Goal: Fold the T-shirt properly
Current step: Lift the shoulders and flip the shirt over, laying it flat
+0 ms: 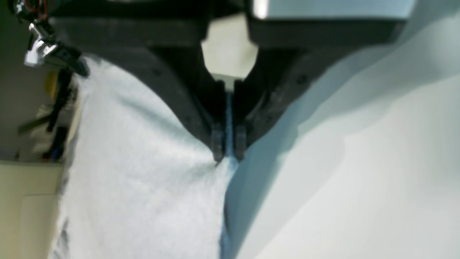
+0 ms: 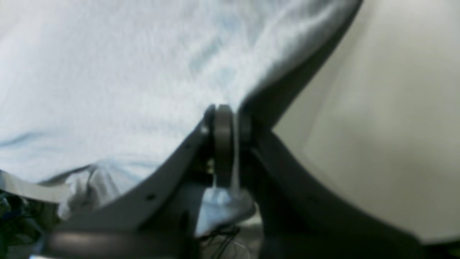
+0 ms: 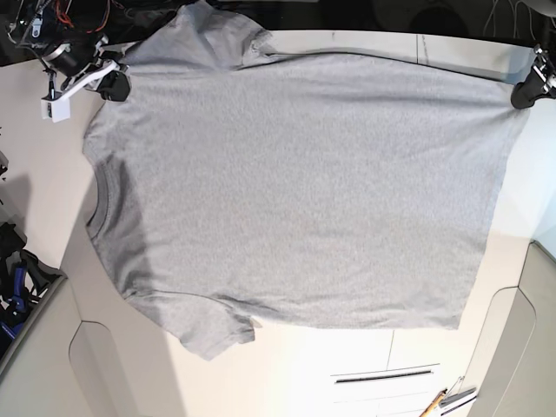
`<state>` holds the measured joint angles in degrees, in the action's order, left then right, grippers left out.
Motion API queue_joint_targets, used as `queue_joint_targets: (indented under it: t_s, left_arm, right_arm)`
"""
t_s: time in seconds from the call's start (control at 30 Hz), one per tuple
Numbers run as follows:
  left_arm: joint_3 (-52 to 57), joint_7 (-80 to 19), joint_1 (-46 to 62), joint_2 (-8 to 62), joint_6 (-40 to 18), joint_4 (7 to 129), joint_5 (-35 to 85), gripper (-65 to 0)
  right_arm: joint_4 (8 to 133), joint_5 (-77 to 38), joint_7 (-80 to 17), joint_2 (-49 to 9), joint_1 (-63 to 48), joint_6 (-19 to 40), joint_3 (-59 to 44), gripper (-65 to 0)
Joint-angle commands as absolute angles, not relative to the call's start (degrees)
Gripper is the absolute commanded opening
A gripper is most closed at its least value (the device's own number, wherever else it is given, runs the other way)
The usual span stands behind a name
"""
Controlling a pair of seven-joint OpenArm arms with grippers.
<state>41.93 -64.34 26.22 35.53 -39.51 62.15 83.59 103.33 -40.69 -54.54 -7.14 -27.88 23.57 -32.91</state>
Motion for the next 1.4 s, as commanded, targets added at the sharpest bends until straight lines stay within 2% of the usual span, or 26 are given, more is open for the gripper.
queue_joint_targets:
  t_s: [0.0,0.17,0.3,0.5,0.63,0.73,0.93,1.13,1.17,1.23,1.27,1.37]
  left_arm:
    - [43.4,-63.9,27.8,37.2,-40.0,63.8,85.0,-65.0]
    - [48.4,-65.2,35.4,37.1,-40.0,67.8,85.0,-65.0]
    - [50.4,-64.2,37.1,37.1,-40.0,71.1,85.0,-65.0]
    - [49.9,-63.2,30.7,36.7,-40.0,73.8,85.0,-65.0]
    - [48.4,-62.1,25.5,36.7,-40.0,73.8,84.7,-65.0]
    - [45.2,-59.1,23.2,36.7,-40.0,73.8,78.6,-65.0]
    - [37.8,-54.0,21.9,36.7,-40.0,73.8,70.9,-65.0]
    - [36.9,-53.8,21.9,36.8,-40.0,73.8,71.6,-65.0]
    - [36.9,-53.8,21.8,36.9,-40.0,73.8,71.8,-59.4]
    - [36.9,-53.8,21.8,37.2,-40.0,73.8,72.2,-43.4]
    - [36.9,-53.8,21.8,37.3,-40.0,73.8,72.2,-38.9]
    - [38.1,-53.8,21.8,37.5,-40.0,73.8,72.3,-37.9]
  right_arm:
    - [105.2,-41.4,-54.2,-7.8,-29.0,23.8,-34.1,-65.0]
    - [108.6,-44.9,-56.0,-7.8,-32.5,23.9,-38.2,-65.0]
    - [109.8,-46.9,-55.7,-8.1,-31.7,23.9,-40.4,-65.0]
    - [109.8,-45.3,-54.8,-9.0,-25.2,24.9,-36.9,-65.0]
    - [109.6,-37.1,-51.3,-9.0,-21.0,24.1,-31.6,-65.0]
    - [108.6,-31.0,-49.0,-9.0,-18.5,22.4,-28.2,-65.0]
    - [103.2,-26.2,-46.0,-9.0,-14.1,21.6,-23.4,-65.0]
    - [98.5,-26.1,-46.2,-9.0,-11.9,21.6,-22.4,-65.0]
    - [98.7,-26.4,-46.7,-9.1,-11.9,21.6,-22.4,-58.0]
    - [99.4,-28.6,-47.6,-9.3,-11.9,21.6,-22.7,-42.7]
    - [100.2,-29.8,-48.1,-9.5,-11.9,21.6,-23.0,-39.8]
    - [104.5,-31.6,-50.4,-9.5,-11.9,21.7,-25.3,-39.8]
